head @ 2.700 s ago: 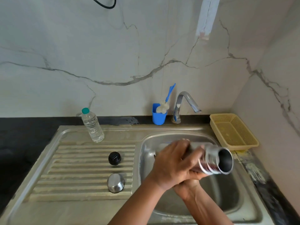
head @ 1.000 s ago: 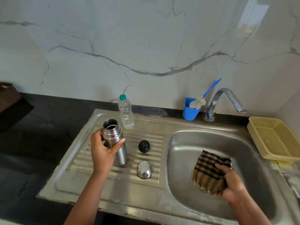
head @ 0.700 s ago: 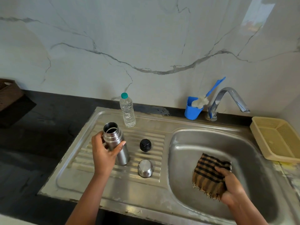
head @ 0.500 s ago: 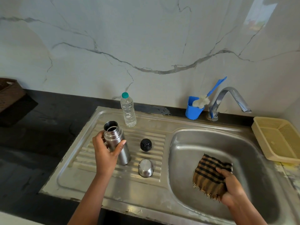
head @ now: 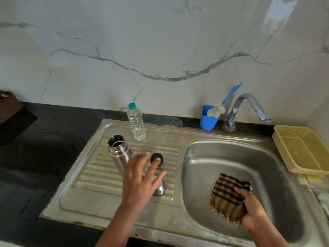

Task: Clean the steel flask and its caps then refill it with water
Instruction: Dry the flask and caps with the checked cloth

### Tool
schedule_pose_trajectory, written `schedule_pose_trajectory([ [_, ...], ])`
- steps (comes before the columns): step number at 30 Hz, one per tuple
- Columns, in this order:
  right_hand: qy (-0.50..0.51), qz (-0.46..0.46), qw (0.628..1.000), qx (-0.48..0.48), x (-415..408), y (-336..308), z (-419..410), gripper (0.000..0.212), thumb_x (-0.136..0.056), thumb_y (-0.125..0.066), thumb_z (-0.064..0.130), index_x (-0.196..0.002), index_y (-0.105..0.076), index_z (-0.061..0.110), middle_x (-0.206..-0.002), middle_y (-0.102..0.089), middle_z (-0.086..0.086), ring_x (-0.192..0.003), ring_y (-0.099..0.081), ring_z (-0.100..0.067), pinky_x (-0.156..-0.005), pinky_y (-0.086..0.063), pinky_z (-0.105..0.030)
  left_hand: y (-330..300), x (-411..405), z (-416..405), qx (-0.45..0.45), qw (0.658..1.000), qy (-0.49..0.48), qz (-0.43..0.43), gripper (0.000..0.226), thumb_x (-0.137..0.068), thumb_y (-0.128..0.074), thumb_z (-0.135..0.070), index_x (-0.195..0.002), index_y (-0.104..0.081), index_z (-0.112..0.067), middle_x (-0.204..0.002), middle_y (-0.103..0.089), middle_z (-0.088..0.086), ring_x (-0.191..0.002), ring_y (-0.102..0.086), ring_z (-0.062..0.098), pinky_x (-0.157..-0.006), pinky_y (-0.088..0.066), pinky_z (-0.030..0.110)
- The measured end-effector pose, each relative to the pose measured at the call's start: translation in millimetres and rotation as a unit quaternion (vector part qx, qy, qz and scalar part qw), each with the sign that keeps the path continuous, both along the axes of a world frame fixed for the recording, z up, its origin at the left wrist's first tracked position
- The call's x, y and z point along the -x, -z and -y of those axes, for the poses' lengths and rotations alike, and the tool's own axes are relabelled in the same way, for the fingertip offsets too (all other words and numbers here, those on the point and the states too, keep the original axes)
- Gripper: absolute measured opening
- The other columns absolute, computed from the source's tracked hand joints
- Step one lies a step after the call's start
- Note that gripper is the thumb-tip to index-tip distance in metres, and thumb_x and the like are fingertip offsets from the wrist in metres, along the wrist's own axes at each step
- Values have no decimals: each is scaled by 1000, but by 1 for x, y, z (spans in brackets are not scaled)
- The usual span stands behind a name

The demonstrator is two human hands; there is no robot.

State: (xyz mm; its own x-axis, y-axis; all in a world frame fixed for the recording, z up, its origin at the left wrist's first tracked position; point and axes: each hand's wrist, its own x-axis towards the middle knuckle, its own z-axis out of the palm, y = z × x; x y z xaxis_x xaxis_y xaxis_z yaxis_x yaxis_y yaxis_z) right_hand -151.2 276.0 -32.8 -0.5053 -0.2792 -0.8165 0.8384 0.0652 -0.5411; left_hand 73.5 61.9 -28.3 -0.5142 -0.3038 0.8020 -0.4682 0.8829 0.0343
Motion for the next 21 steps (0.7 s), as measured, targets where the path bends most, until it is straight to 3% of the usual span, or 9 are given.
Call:
schedule_pose_trajectory([
  [3,-3,-4,1000,-4,2,-3,-3,31,-97,-54,16,-125,-59,4,-112,-68,-23,-99,-66,-38,-74,-54,-47,16,31,-4,-71,992,52,90,34,-89,-71,-33,-113,-64,-10,-128,-49,13,-112,-56,31,-90,-54,44],
  [5,1,-8,1000,-11,4,-4,-7,30,-96,-55,16,-123,-60,4,-111,-69,-24,-99,-66,-39,-73,-54,-47,25,51,4,-167,974,16,154,38,-86,-73,-31,-116,-66,-9,-133,-50,18,-119,-54,35,-93,-55,45],
  [9,6,-9,1000,-26,7,-5,-18,29,-95,-56,18,-120,-62,3,-106,-71,-25,-98,-67,-40,-74,-55,-47,30,79,26,-328,882,-113,321,49,-100,-50,-39,-144,-42,-20,-157,-18,21,-144,-23,39,-114,-35,46],
  [11,5,-8,1000,-28,8,-5,-24,26,-96,-55,18,-116,-63,3,-97,-73,-25,-96,-68,-39,-73,-55,-46,31,86,33,-367,841,-153,367,49,-101,-46,-39,-147,-34,-26,-155,-18,18,-137,-31,37,-108,-40,46],
  [13,6,-6,1000,-29,8,-6,-30,24,-96,-54,17,-113,-63,3,-86,-74,-23,-93,-68,-38,-71,-54,-45,33,88,35,-389,823,-164,380,46,-101,-51,-30,-145,-39,-25,-146,-29,14,-125,-42,33,-98,-47,41],
  [16,8,-10,999,-35,8,-6,-40,21,-96,-54,16,-110,-63,2,-81,-74,-22,-91,-68,-37,-72,-53,-45,32,88,32,-414,830,-171,332,42,-98,-53,-12,-139,-47,-23,-139,-31,11,-118,-44,30,-90,-50,37],
  [19,-4,-23,998,-51,9,-6,-46,22,-95,-58,15,-110,-63,0,-85,-74,-25,-91,-69,-41,-75,-55,-49,26,97,21,-504,838,-102,181,34,-96,-59,-22,-129,-53,-30,-131,-36,9,-105,-54,29,-88,-51,36],
  [20,-9,-36,998,-54,9,-8,-46,22,-95,-58,14,-110,-64,0,-88,-74,-26,-90,-69,-42,-76,-56,-50,19,103,12,-594,796,-48,105,31,-94,-63,-27,-122,-55,-36,-128,-43,9,-100,-59,29,-87,-53,35],
  [21,-14,-54,997,-51,9,-11,-45,20,-96,-57,13,-110,-64,0,-89,-74,-26,-89,-70,-43,-77,-56,-52,11,109,0,-696,718,5,16,27,-93,-66,-30,-116,-56,-39,-123,-52,12,-95,-64,29,-83,-57,36],
])
